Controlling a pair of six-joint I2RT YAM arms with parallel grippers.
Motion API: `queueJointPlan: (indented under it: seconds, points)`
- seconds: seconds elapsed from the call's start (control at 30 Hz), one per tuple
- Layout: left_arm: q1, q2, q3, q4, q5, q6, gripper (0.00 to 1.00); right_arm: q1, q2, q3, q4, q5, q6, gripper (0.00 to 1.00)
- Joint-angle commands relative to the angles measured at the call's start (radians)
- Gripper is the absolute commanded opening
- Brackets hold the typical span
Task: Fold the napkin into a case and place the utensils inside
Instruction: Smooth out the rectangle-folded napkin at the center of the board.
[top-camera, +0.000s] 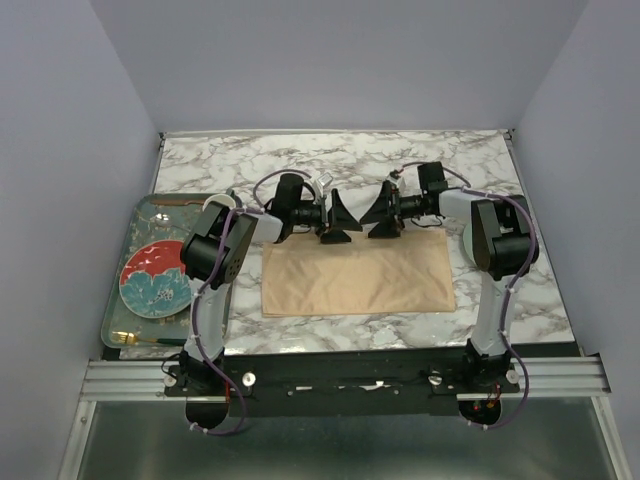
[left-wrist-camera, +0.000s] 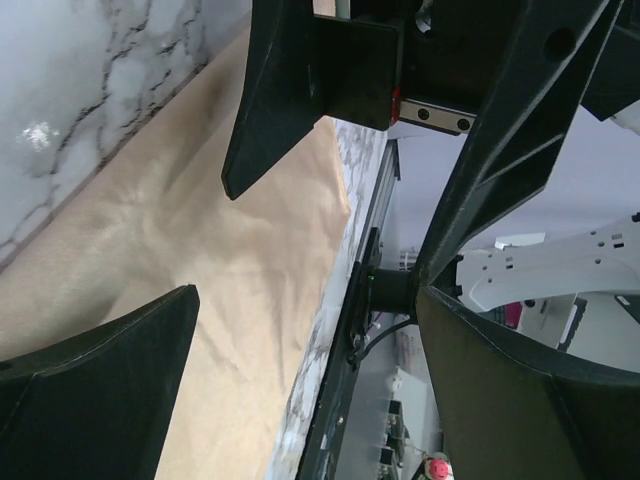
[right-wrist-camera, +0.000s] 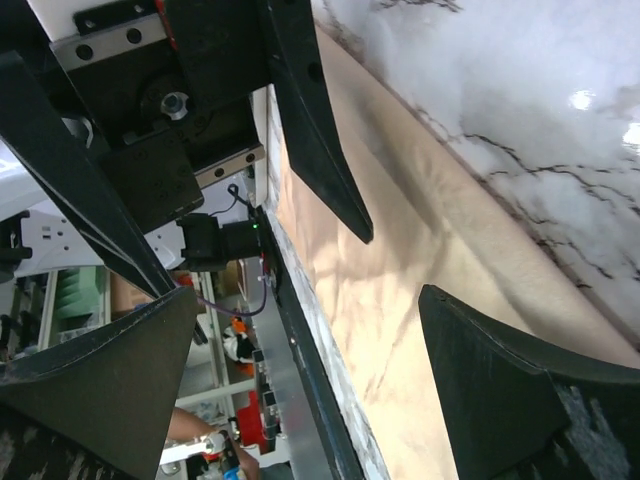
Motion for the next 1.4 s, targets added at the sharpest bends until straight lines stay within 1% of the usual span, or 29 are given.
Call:
queueJointPlan:
  seconds: [0.0, 0.1, 0.13, 0.2, 0.33, 0.53, 0.77, 0.93, 1.07, 1.17, 1.3, 1.37]
  points:
    - [0.043, 0.042, 0.024, 0.014, 0.050, 0.017, 0.99, -0.013, 0.069, -0.017, 0.029, -0.004, 0.019, 1.00]
    - [0.068, 0.068, 0.028, -0.035, 0.053, 0.064, 0.99, -0.026, 0.097, -0.034, 0.029, 0.031, 0.028, 1.00]
    - [0.074, 0.072, 0.031, -0.078, 0.050, 0.086, 0.99, -0.029, 0.103, -0.038, 0.026, 0.042, 0.028, 1.00]
    - [0.097, 0.078, 0.030, -0.113, 0.042, 0.146, 0.99, -0.036, 0.112, -0.049, 0.026, 0.067, 0.037, 1.00]
    - [0.135, 0.077, 0.024, -0.234, 0.041, 0.250, 0.99, -0.046, 0.122, -0.050, 0.021, 0.096, 0.048, 1.00]
    - [0.180, 0.077, 0.017, -0.319, 0.036, 0.348, 0.99, -0.050, 0.131, -0.041, 0.007, 0.108, 0.047, 1.00]
    - [0.185, 0.072, 0.021, -0.342, 0.033, 0.379, 0.99, -0.044, 0.083, -0.003, -0.001, 0.070, 0.042, 1.00]
    - [0.185, 0.075, 0.017, -0.341, 0.030, 0.381, 0.99, -0.030, 0.082, 0.017, 0.070, 0.041, 0.129, 1.00]
    - [0.185, 0.074, 0.013, -0.342, 0.021, 0.384, 0.99, -0.059, 0.099, 0.006, 0.055, 0.024, 0.110, 1.00]
    - [0.186, 0.074, 0.016, -0.362, 0.018, 0.400, 0.99, -0.098, 0.103, -0.004, 0.006, 0.019, 0.059, 1.00]
    - [0.186, 0.075, 0.025, -0.397, 0.013, 0.430, 0.99, -0.151, 0.125, 0.028, -0.126, 0.021, -0.054, 1.00]
    - [0.186, 0.077, 0.025, -0.405, 0.010, 0.436, 0.99, -0.164, 0.134, 0.054, -0.166, 0.030, -0.090, 1.00]
